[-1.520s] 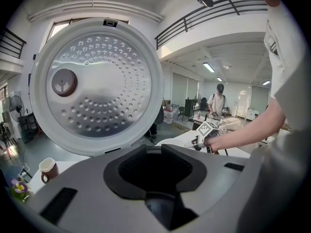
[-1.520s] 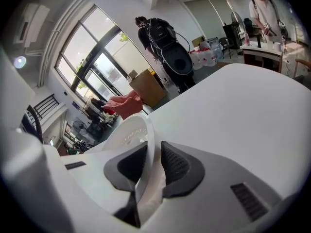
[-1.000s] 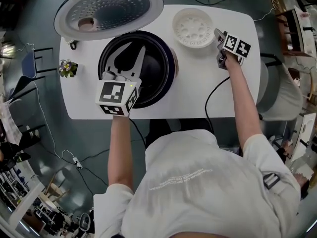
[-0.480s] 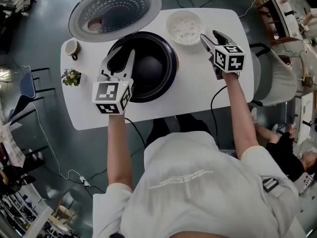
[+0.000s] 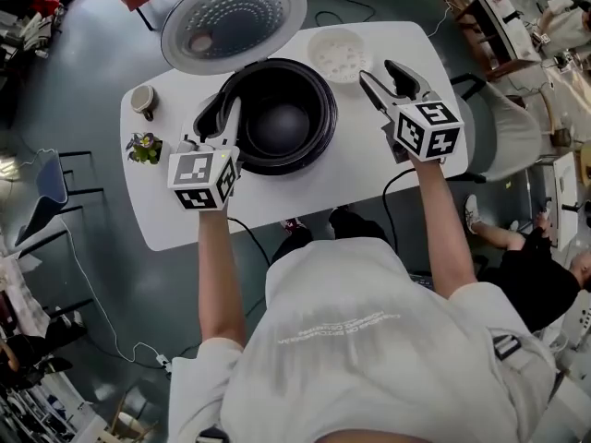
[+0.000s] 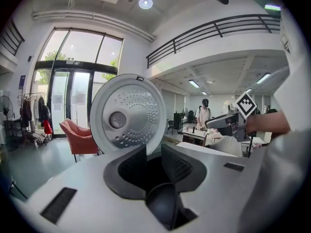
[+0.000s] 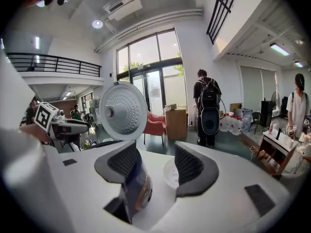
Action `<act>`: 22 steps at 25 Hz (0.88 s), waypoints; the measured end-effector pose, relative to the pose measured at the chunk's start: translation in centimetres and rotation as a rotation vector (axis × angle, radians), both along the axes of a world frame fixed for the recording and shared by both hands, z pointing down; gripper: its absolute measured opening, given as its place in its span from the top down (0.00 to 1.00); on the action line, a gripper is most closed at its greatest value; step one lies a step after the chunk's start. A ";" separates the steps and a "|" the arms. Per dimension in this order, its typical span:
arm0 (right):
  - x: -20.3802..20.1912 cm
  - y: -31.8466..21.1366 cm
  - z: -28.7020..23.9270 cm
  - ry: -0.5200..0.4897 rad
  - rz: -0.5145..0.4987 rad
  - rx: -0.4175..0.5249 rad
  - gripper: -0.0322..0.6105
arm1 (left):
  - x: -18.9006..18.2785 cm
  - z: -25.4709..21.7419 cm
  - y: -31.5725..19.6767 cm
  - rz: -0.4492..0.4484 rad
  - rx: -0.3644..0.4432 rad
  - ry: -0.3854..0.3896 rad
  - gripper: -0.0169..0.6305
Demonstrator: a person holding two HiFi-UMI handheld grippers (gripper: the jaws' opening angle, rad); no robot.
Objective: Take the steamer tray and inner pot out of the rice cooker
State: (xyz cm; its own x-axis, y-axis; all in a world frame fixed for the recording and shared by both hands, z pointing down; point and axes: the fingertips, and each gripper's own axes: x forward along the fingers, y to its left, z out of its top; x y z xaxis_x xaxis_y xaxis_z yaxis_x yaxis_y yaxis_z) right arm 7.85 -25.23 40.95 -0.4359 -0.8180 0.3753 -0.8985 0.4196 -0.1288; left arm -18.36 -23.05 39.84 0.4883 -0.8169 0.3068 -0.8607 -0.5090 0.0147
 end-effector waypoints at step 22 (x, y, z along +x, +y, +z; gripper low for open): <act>-8.1 3.2 -0.7 0.056 -0.136 -0.029 0.57 | -2.9 0.9 2.4 0.060 -0.040 -0.023 0.81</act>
